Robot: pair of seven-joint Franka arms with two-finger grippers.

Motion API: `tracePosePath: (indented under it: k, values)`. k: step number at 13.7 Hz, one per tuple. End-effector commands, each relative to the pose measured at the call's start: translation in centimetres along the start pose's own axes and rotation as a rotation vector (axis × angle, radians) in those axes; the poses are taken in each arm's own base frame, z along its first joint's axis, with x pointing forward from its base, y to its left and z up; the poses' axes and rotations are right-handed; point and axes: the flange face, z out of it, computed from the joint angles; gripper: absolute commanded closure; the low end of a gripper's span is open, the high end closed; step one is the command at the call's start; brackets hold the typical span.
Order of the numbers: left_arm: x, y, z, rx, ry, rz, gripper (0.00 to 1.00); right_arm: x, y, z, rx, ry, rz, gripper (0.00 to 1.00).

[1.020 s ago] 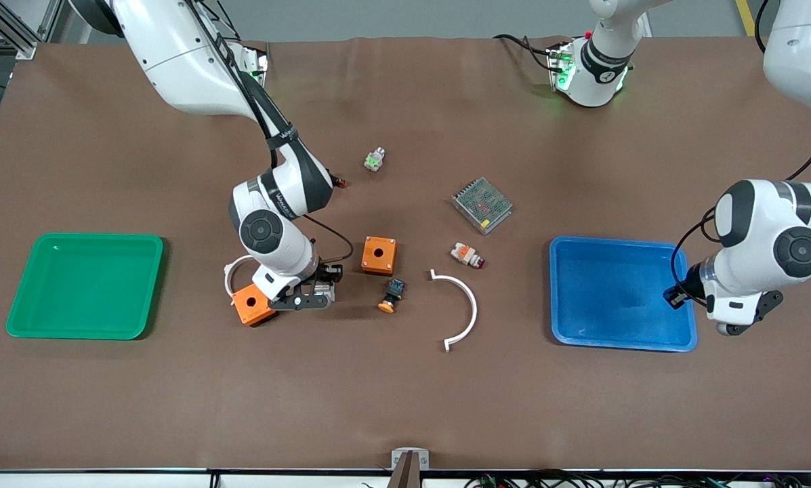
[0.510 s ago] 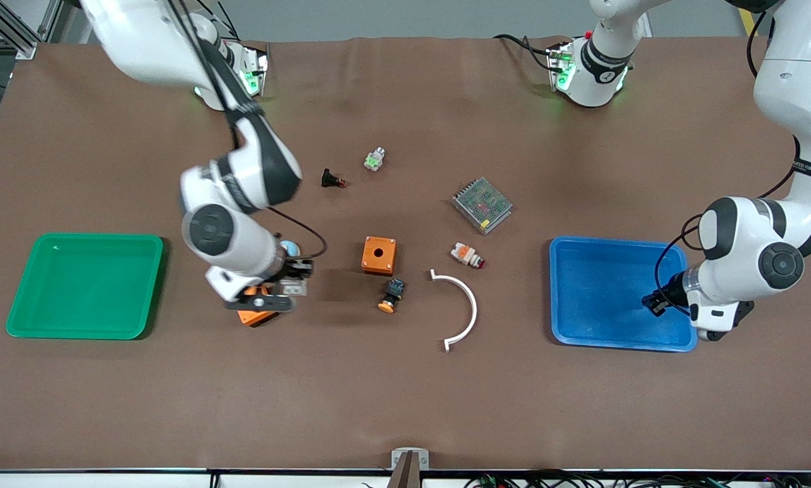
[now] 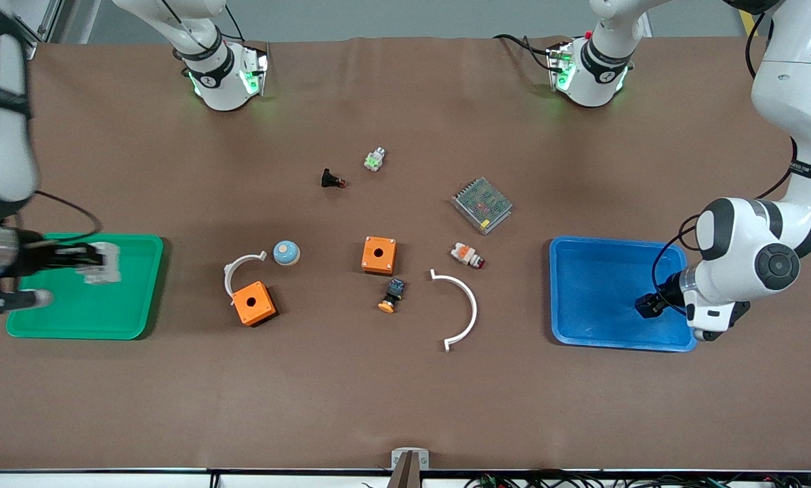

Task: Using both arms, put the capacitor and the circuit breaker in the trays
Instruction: 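Release the capacitor in the blue tray while the right gripper carries the breaker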

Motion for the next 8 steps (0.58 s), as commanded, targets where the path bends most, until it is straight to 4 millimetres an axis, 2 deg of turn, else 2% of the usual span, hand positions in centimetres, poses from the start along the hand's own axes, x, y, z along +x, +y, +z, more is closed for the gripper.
tracePosePath:
  k: [1, 5, 6, 8]
  values:
    - [-1.6, 1.7, -5.2, 0.006, 0.018, 0.047, 0.00, -1.0, 7.5, 2.9, -0.029, -0.003, -0.008, 0.99]
    - [-4.8, 5.2, -17.6, 0.012, 0.105, 0.174, 0.00, -1.6, 15.3, 9.5, -0.037, 0.012, 0.083, 0.99]
    - [-5.6, 5.6, -20.7, 0.023, 0.124, 0.223, 0.00, -1.2, 15.8, 10.7, -0.042, 0.018, 0.090, 0.99]
    - [-6.0, 5.1, -26.5, 0.047, 0.146, 0.303, 0.00, -0.4, 16.3, 12.5, -0.062, 0.024, 0.091, 1.00]
